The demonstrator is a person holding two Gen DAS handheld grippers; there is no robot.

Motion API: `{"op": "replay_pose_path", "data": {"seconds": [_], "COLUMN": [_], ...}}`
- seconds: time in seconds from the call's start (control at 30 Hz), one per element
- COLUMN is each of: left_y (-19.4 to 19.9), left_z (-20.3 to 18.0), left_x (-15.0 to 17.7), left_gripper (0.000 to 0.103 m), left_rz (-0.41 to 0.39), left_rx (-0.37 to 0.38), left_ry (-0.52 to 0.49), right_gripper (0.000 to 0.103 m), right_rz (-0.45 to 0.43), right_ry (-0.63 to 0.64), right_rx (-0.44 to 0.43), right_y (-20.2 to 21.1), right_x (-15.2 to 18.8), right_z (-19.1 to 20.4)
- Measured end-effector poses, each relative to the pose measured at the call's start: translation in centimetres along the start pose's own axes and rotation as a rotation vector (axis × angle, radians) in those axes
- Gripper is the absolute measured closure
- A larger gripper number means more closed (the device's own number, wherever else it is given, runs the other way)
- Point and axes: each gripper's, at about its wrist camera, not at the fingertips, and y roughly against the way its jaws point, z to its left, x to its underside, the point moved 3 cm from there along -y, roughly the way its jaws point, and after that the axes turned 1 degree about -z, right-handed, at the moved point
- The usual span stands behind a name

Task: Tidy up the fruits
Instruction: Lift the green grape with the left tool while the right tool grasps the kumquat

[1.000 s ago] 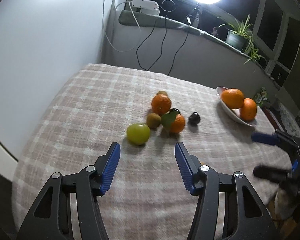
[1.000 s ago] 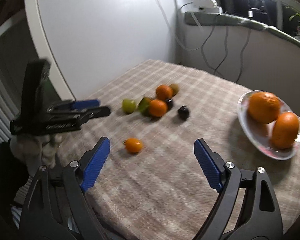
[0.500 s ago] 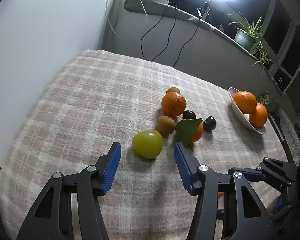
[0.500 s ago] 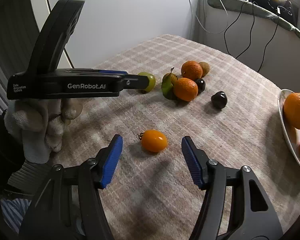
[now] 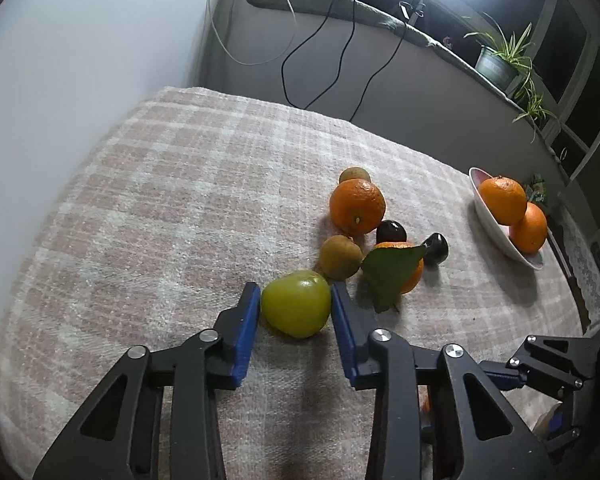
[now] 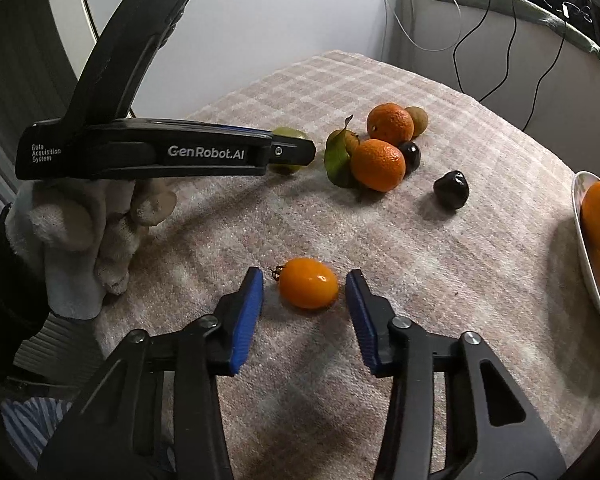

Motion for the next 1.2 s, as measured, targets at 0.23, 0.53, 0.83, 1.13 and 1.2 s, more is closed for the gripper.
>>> {"op": "replay_pose_path", "data": {"seconds": [0.23, 0.53, 0.83, 1.13, 1.2], "left_y": [0.0, 1.2, 3.2, 1.6, 0.9], "left_z": [-0.1, 0.2, -2.4, -9.0, -10.8], "left_x": [0.0, 0.1, -1.1, -1.8, -1.8], "left_gripper": [0.072, 0.072, 0.072, 0.072, 0.072], "left_rz": [-0.006, -0.030, -0.088, -0.074, -0.066], "left_rx": [-0.002, 0.004, 0.044, 0.146, 0.169], "left_ry": [-0.005, 0.014, -0.018, -0.095, -0.114], "right_gripper": [0.069, 0.070, 0.070, 0.070, 0.070], "right_rz": [0.001, -0.022, -0.081, -0.148, -0.163], "right_ry": [-0.001, -0.031, -0.094, -0.200, -0.223], "right_rx": [-0.002, -0.016, -0.010, 0.079, 0.108], "right_y": [-0.1, 0.4, 3.3, 7.8, 8.6], "right_x": [-0.1, -0.1, 0.5, 2.3, 2.5], "right_z": [0.0, -0.1, -2.3, -8.0, -9.5]}}
